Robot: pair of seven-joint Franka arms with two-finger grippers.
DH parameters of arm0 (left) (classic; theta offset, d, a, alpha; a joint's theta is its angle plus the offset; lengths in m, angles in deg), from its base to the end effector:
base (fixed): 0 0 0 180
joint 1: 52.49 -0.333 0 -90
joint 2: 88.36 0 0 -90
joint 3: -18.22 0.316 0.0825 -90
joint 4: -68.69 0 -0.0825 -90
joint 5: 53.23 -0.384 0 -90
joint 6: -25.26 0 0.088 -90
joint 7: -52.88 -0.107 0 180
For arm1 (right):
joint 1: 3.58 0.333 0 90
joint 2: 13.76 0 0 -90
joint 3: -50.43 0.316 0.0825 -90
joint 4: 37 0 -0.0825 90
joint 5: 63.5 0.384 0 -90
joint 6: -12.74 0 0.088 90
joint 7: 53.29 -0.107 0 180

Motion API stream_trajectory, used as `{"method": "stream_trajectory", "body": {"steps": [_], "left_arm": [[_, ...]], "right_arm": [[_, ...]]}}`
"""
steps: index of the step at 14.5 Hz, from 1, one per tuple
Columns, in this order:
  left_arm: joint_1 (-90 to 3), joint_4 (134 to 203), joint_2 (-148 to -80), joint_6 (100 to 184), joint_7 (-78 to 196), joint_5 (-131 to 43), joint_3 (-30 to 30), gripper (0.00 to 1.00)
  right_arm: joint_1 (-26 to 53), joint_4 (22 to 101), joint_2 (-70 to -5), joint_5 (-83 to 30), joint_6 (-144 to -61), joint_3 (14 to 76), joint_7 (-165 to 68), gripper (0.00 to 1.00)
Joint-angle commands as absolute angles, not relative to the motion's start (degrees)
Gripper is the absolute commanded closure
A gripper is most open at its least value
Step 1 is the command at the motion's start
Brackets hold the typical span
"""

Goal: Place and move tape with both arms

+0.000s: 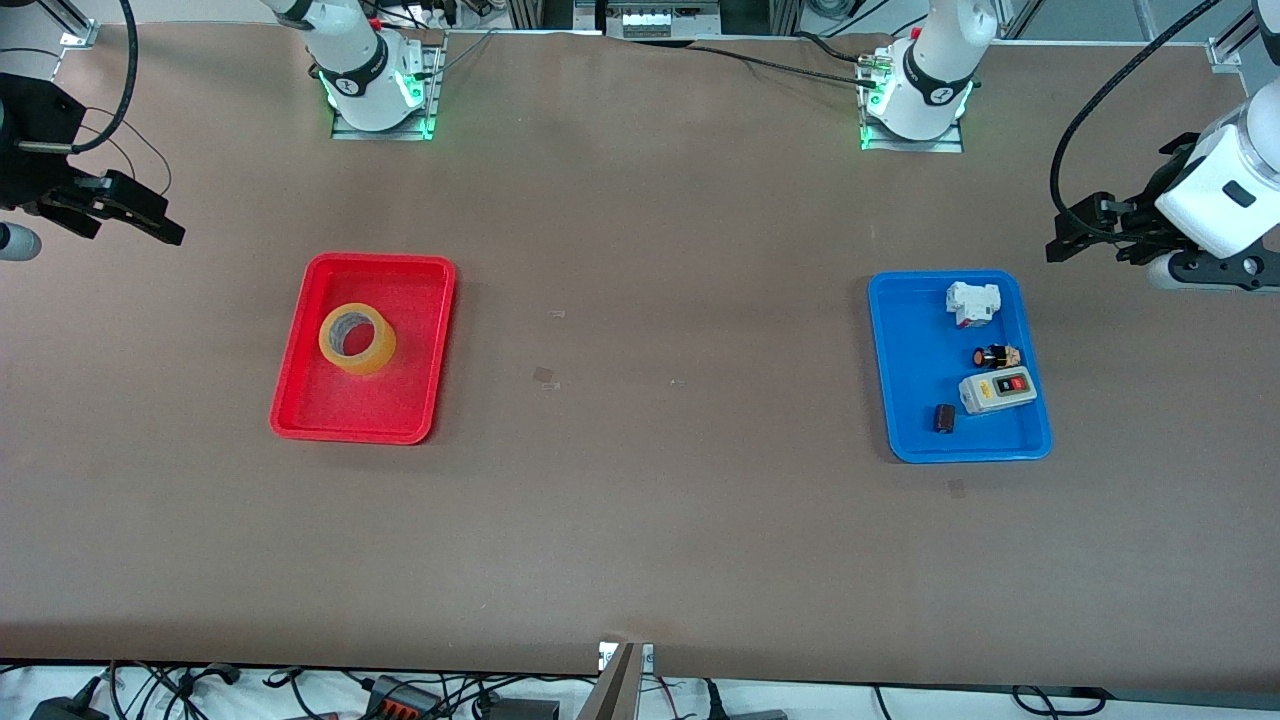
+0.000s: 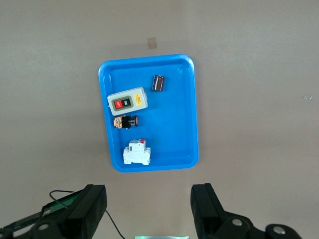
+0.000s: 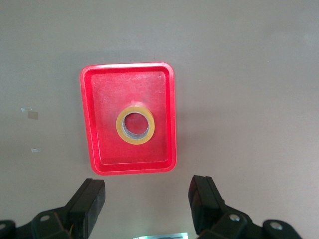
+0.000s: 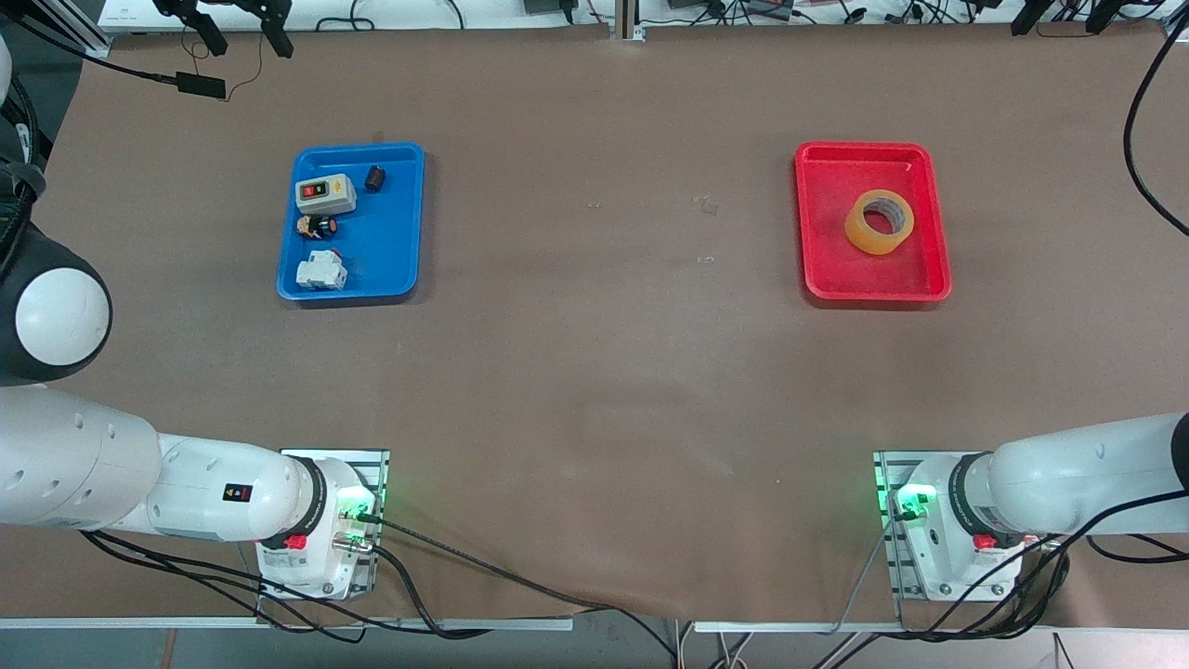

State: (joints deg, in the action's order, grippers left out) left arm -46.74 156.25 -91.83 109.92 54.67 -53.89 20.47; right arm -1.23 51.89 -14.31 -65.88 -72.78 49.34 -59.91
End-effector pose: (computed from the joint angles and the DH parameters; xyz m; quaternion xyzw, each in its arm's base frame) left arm 0.5615 -0.0337 0.6029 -0.9983 0.0147 0.0552 0.0095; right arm 0.5492 0.0074 0.6218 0.9981 -0.0476 -0.0327 0.0231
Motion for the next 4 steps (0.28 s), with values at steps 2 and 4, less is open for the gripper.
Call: {"method": "stream_trajectory", "body": {"steps": [2, 4], "left_arm": [[-46.87, 156.14, -91.26, 109.55, 53.23, -54.81, 19.98, 0.0], [-46.87, 156.14, -91.26, 109.55, 53.23, -54.81, 19.98, 0.0]], "right_arm": [[-1.65, 53.52, -12.0, -65.96, -73.13, 49.64, -59.0, 0.01], [-1.65, 53.52, -12.0, -65.96, -73.22, 49.64, -58.92, 0.01]]}}
